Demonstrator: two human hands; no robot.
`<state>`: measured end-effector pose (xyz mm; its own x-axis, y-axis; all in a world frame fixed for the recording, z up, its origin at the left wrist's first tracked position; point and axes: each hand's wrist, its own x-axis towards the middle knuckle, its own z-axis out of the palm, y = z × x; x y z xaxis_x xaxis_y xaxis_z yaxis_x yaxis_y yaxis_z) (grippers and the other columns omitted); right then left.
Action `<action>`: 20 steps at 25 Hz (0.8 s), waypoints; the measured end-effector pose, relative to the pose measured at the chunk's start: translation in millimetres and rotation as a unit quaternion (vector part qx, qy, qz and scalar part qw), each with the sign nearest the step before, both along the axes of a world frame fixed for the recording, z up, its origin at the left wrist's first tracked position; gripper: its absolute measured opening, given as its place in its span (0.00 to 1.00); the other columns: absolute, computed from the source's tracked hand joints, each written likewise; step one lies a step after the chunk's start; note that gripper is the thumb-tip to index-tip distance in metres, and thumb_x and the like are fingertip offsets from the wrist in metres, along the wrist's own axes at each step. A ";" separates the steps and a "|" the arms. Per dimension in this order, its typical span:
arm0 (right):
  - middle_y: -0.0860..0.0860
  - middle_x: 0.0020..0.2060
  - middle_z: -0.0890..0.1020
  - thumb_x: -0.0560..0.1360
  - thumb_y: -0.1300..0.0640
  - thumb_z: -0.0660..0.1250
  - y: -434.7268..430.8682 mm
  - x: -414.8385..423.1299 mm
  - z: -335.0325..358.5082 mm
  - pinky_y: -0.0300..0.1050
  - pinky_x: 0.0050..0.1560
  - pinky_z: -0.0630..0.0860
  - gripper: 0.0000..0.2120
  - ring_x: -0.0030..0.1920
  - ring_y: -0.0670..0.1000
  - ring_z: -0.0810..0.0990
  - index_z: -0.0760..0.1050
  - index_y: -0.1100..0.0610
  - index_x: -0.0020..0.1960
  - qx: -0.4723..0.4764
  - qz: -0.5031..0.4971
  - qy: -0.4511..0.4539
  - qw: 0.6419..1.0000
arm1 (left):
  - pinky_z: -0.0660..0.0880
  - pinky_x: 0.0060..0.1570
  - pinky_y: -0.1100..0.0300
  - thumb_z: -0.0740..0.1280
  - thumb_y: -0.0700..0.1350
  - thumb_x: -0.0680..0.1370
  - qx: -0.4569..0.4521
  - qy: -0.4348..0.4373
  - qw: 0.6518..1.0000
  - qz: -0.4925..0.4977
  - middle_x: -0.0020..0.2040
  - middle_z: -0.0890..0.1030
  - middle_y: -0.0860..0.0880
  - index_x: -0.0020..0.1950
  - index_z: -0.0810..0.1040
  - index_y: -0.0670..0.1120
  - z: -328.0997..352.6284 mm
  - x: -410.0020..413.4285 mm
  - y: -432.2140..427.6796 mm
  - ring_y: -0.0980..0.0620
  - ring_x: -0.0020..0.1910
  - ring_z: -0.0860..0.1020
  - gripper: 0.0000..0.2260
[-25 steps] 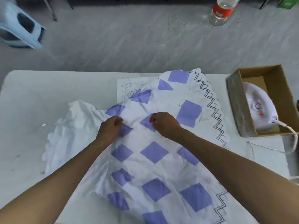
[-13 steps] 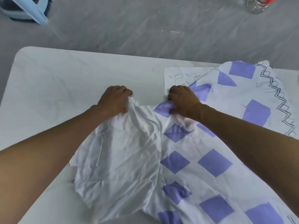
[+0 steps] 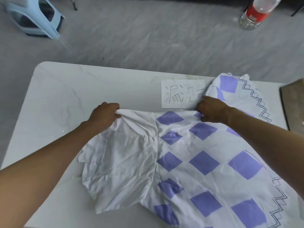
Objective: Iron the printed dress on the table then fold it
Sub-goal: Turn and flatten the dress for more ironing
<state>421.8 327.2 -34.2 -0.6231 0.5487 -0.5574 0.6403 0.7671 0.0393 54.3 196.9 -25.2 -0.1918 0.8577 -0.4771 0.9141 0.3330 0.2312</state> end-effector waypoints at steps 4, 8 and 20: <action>0.54 0.53 0.80 0.74 0.49 0.66 -24.2 20.8 46.2 0.43 0.45 0.70 0.16 0.53 0.55 0.79 0.74 0.52 0.60 -0.037 -0.067 -0.071 0.995 | 0.72 0.38 0.54 0.70 0.42 0.75 -0.040 -0.042 0.998 0.000 0.35 0.79 0.46 0.32 0.73 0.49 45.3 5.9 -15.8 0.45 0.37 0.78 0.13; 0.50 0.54 0.81 0.77 0.53 0.63 -35.9 57.2 104.3 0.41 0.48 0.70 0.12 0.55 0.52 0.80 0.76 0.52 0.59 -0.001 -0.072 -0.151 0.986 | 0.72 0.36 0.56 0.71 0.43 0.74 -0.043 -0.032 0.999 0.006 0.32 0.79 0.46 0.29 0.73 0.46 104.9 12.2 -24.1 0.45 0.36 0.78 0.15; 0.55 0.49 0.83 0.75 0.54 0.62 -14.1 102.5 343.1 0.43 0.41 0.69 0.09 0.50 0.59 0.81 0.79 0.51 0.52 0.216 -0.239 0.003 0.947 | 0.70 0.35 0.58 0.62 0.38 0.72 0.162 0.017 0.985 0.054 0.35 0.80 0.46 0.37 0.80 0.51 333.6 44.7 22.2 0.42 0.37 0.76 0.10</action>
